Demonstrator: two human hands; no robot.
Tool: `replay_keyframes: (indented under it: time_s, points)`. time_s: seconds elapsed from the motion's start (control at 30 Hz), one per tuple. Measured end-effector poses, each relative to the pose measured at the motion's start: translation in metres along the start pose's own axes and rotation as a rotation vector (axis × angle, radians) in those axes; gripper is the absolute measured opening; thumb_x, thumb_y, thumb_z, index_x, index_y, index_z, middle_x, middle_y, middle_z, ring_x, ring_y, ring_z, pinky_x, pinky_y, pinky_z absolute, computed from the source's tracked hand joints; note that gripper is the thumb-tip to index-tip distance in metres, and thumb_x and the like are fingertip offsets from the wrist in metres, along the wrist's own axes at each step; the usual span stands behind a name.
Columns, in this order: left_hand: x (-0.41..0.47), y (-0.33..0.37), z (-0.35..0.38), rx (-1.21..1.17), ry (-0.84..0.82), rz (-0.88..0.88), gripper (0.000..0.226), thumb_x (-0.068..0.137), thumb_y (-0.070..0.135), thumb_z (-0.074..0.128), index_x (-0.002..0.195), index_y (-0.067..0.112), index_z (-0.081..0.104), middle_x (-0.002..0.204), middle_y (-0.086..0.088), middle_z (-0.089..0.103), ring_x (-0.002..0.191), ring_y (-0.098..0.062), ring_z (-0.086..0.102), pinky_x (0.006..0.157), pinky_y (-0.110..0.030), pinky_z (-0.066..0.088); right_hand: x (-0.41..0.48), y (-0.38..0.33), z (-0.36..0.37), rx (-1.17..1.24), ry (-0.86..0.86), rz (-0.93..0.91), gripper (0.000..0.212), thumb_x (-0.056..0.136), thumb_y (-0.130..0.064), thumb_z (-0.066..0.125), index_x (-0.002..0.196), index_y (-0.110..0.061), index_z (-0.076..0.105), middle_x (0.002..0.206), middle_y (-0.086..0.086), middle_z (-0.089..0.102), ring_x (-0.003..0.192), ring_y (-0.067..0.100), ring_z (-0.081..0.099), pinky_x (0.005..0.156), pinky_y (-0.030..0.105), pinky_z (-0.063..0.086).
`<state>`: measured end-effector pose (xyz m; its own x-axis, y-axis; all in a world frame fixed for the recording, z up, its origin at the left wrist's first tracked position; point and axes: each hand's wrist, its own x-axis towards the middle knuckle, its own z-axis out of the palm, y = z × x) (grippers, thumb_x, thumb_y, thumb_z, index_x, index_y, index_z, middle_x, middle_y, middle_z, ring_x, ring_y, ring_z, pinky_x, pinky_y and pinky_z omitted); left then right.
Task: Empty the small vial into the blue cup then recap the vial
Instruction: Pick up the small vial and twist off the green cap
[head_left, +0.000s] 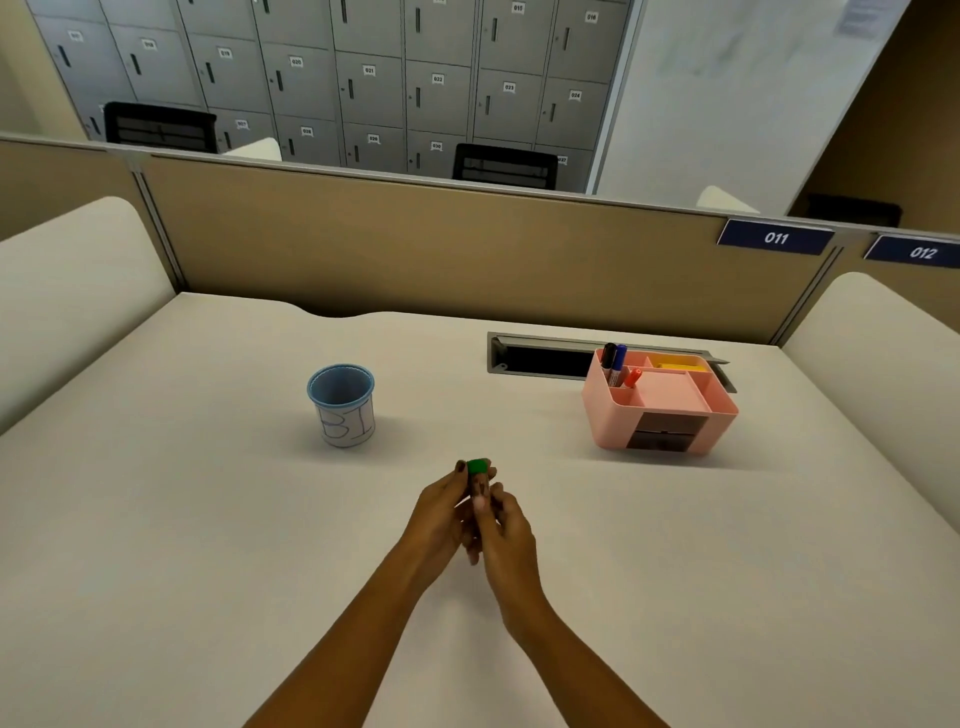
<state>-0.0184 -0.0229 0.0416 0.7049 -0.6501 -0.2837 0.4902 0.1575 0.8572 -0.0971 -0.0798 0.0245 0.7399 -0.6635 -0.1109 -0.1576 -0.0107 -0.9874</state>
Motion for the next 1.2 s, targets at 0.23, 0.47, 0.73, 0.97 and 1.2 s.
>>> replay_keyframes:
  time_s: [0.23, 0.47, 0.73, 0.97, 1.2]
  points:
    - [-0.006, 0.016, 0.012, 0.091, -0.082, 0.027, 0.045, 0.098, 0.034, 0.028, 0.122, 0.009, 0.057, 0.109, -0.008, 0.063, 0.095, -0.026, 0.062, 0.049, -0.025, 0.054, 0.005, -0.014, -0.002, 0.075, -0.081, 0.052, 0.027, 0.099, -0.037, 0.043, 0.109, -0.016, 0.056, 0.086, 0.0, 0.065, 0.081, 0.014, 0.064, 0.068, 0.02, 0.052]
    - [-0.006, 0.016, 0.003, 0.065, -0.122, 0.028, 0.041, 0.096, 0.035, 0.035, 0.117, 0.01, 0.06, 0.089, 0.0, 0.073, 0.08, -0.017, 0.07, 0.058, -0.026, 0.054, 0.008, -0.026, -0.006, 0.184, -0.15, 0.02, 0.034, 0.098, -0.034, 0.045, 0.108, -0.006, 0.063, 0.086, 0.01, 0.065, 0.081, 0.022, 0.066, 0.077, 0.035, 0.058]
    - [-0.002, 0.019, 0.007, 0.136, -0.016, 0.031, 0.042, 0.094, 0.044, 0.034, 0.097, 0.017, 0.066, 0.091, -0.002, 0.073, 0.091, -0.023, 0.07, 0.077, -0.032, 0.056, 0.003, -0.024, 0.004, 0.16, -0.069, 0.02, 0.022, 0.096, -0.036, 0.047, 0.104, -0.026, 0.065, 0.101, 0.0, 0.071, 0.099, 0.015, 0.068, 0.085, 0.025, 0.057]
    - [-0.007, 0.021, 0.017, 0.199, 0.068, 0.069, 0.038, 0.094, 0.047, 0.029, 0.092, 0.027, 0.062, 0.098, 0.0, 0.068, 0.097, -0.021, 0.064, 0.092, -0.039, 0.048, 0.002, -0.023, 0.006, 0.135, -0.039, -0.005, 0.02, 0.096, -0.038, 0.047, 0.104, -0.032, 0.063, 0.104, -0.002, 0.071, 0.099, 0.013, 0.068, 0.086, 0.024, 0.055]
    - [-0.01, 0.022, 0.02, 0.196, 0.068, 0.105, 0.042, 0.093, 0.049, 0.028, 0.09, 0.027, 0.063, 0.091, 0.003, 0.069, 0.088, -0.016, 0.066, 0.082, -0.035, 0.053, 0.002, -0.025, 0.009, 0.104, 0.007, -0.005, 0.031, 0.096, -0.04, 0.046, 0.113, -0.022, 0.065, 0.107, -0.001, 0.072, 0.102, 0.015, 0.068, 0.092, 0.032, 0.055]
